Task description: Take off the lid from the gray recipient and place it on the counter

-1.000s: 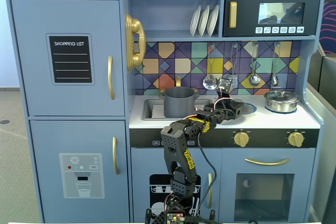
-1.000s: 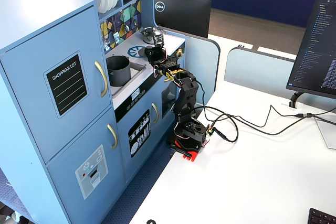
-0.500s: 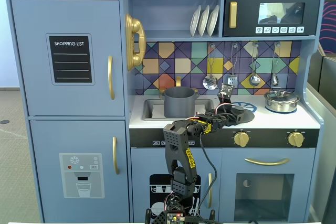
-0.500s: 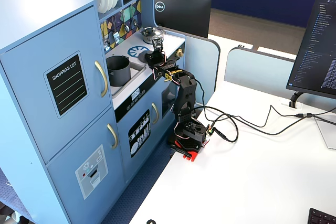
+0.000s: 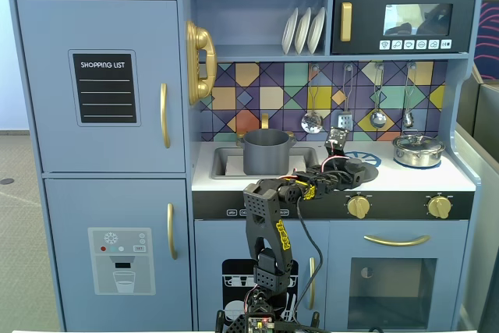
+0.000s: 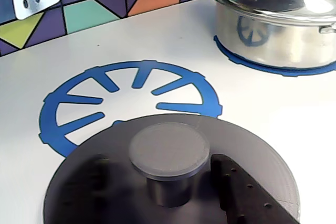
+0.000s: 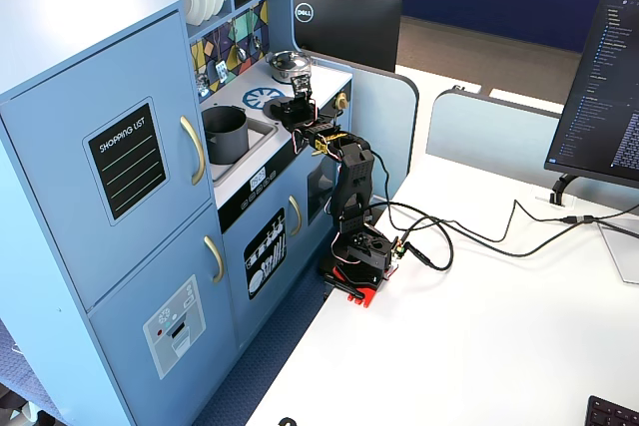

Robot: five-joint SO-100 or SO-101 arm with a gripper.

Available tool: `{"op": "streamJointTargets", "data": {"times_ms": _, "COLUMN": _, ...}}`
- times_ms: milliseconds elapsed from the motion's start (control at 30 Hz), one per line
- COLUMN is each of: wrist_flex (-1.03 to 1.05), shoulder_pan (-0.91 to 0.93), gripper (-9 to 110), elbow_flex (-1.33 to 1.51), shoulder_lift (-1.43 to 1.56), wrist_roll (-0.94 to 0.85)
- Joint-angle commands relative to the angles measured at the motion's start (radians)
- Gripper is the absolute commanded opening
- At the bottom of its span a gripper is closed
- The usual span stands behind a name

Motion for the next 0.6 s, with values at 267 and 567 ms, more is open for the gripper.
{"op": "streamJointTargets", "data": {"times_ms": 267, "wrist_flex": -0.017, "shoulder_pan": 0.02, "gripper": 31, "elbow_flex": -0.057, "shoulder_lift": 0.086, "wrist_roll": 0.023}}
{"op": "streamJointTargets", "data": {"times_ms": 567, "wrist_flex": 0.548, "shoulder_pan": -0.067, "gripper": 12, "elbow_flex": -0.023, "shoulder_lift": 0.626, "wrist_roll": 0.06}}
